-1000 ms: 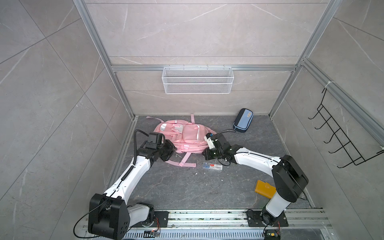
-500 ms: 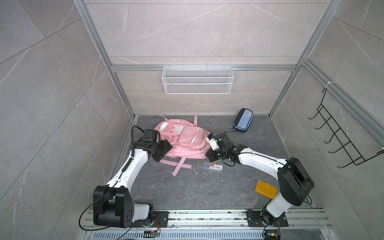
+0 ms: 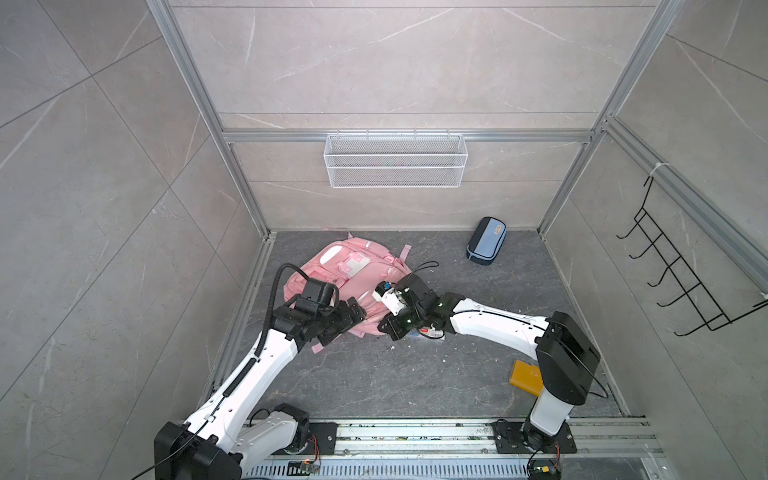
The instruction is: Pack the student bag
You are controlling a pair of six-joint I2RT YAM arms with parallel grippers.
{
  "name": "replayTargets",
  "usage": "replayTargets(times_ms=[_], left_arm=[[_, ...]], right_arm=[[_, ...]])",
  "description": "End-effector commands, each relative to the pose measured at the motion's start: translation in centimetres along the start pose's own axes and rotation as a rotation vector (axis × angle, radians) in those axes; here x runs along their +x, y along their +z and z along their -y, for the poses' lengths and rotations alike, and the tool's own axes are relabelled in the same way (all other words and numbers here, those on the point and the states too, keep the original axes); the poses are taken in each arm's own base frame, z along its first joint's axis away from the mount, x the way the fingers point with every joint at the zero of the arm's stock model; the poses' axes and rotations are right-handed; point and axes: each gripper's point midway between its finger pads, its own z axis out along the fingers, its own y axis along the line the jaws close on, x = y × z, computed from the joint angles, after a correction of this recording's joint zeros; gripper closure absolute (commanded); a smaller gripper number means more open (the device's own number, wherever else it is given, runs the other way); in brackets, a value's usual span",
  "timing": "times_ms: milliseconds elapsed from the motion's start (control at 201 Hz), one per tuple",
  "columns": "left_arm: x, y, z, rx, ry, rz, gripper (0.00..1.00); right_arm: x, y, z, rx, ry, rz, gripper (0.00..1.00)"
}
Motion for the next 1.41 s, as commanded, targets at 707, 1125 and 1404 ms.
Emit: replayTargets(times_ms=[707, 1125, 1404], left_arm=[[-3.1, 3.1, -0.6, 0.073, -0.217, 0.062, 1.00], [-3.0, 1.9, -2.5, -0.030, -0.110, 0.051, 1.00], [-5.0, -0.1, -5.6, -0.055, -0.142, 0.104, 1.00]], right_arm=[[-0.6, -1.5, 1.4, 0.018, 0.101, 0.037, 1.00], [1.1, -7.4, 14.7, 0.314, 0.284, -0.003, 1.00], [0.4, -7.6, 16.7, 0.335, 0.233, -0.003, 1.00]])
